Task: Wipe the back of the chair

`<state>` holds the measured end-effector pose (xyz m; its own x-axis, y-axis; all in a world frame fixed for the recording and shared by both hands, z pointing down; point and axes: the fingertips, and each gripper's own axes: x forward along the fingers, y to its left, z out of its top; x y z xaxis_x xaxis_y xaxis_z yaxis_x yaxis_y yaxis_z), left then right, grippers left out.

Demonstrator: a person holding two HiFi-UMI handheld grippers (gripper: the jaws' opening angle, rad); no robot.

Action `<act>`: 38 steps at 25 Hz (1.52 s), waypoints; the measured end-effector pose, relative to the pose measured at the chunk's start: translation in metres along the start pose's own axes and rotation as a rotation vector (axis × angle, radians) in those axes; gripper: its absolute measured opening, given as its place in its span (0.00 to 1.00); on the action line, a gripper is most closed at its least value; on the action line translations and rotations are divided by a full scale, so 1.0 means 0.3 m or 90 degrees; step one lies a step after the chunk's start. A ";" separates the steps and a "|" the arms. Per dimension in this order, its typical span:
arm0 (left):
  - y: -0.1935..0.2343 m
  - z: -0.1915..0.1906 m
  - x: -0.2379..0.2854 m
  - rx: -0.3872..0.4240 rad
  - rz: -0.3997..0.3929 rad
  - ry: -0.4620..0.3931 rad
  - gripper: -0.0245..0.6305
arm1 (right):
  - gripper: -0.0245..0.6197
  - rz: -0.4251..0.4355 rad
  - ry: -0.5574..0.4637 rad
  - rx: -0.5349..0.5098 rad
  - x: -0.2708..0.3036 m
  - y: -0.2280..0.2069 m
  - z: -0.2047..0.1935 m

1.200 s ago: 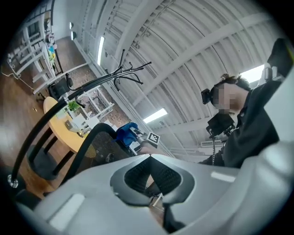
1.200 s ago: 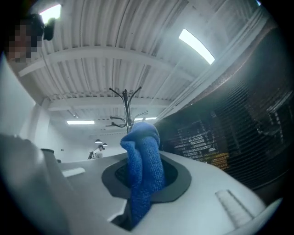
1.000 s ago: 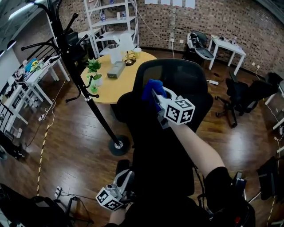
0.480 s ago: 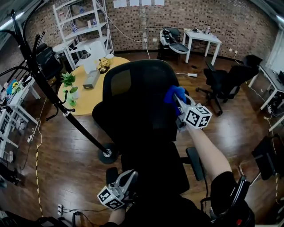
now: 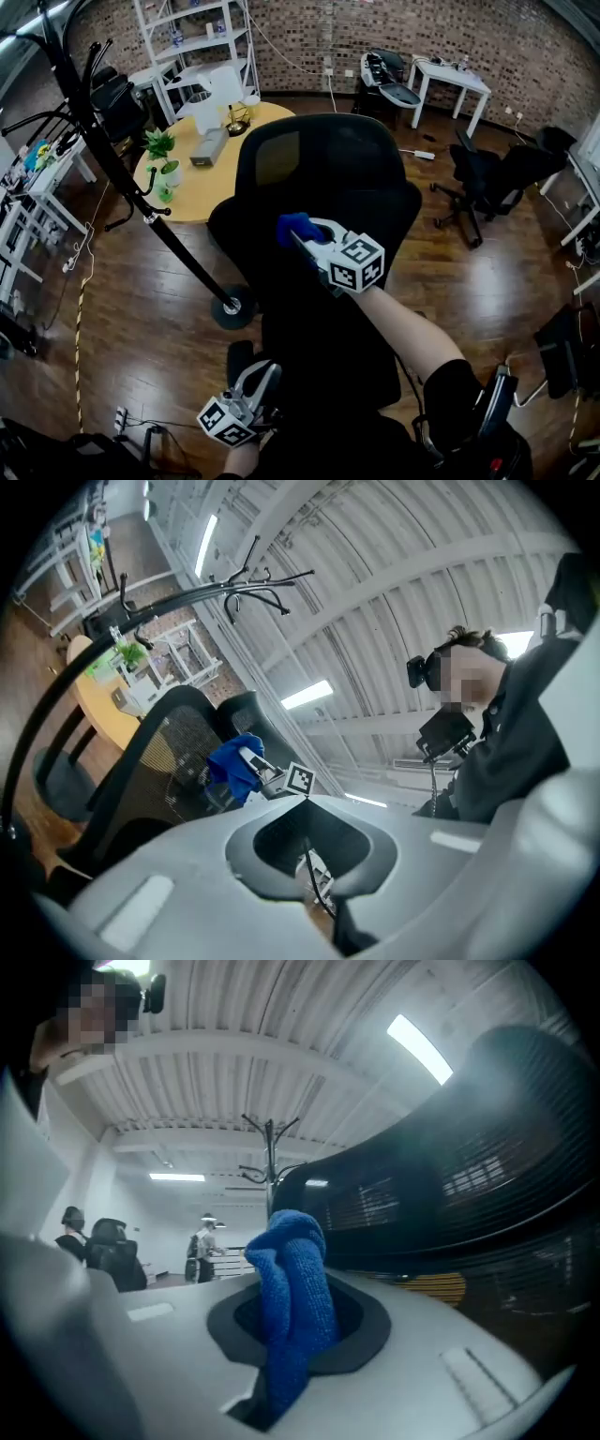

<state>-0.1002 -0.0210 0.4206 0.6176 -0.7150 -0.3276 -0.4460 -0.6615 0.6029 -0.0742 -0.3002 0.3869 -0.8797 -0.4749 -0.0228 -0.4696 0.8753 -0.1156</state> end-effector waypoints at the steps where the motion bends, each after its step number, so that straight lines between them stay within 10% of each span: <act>1: 0.007 0.013 -0.030 0.004 0.018 -0.009 0.02 | 0.09 0.033 0.016 -0.005 0.073 0.053 -0.024; 9: 0.036 0.112 -0.274 0.045 0.154 -0.081 0.02 | 0.09 0.076 0.067 0.028 0.452 0.216 -0.118; 16: 0.057 0.114 -0.284 0.047 0.157 -0.082 0.02 | 0.09 0.060 0.059 0.015 0.409 0.096 -0.103; 31: 0.011 -0.041 0.079 -0.017 -0.024 0.051 0.02 | 0.10 -0.342 -0.051 0.056 -0.612 -0.696 0.028; 38: -0.024 -0.051 0.097 -0.012 -0.029 0.056 0.02 | 0.10 -0.363 -0.061 0.039 -0.647 -0.636 0.019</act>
<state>-0.0691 -0.0337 0.4180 0.6913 -0.6615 -0.2907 -0.4050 -0.6879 0.6022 0.1866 -0.3756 0.4077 -0.4766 -0.8786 -0.0295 -0.8597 0.4729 -0.1930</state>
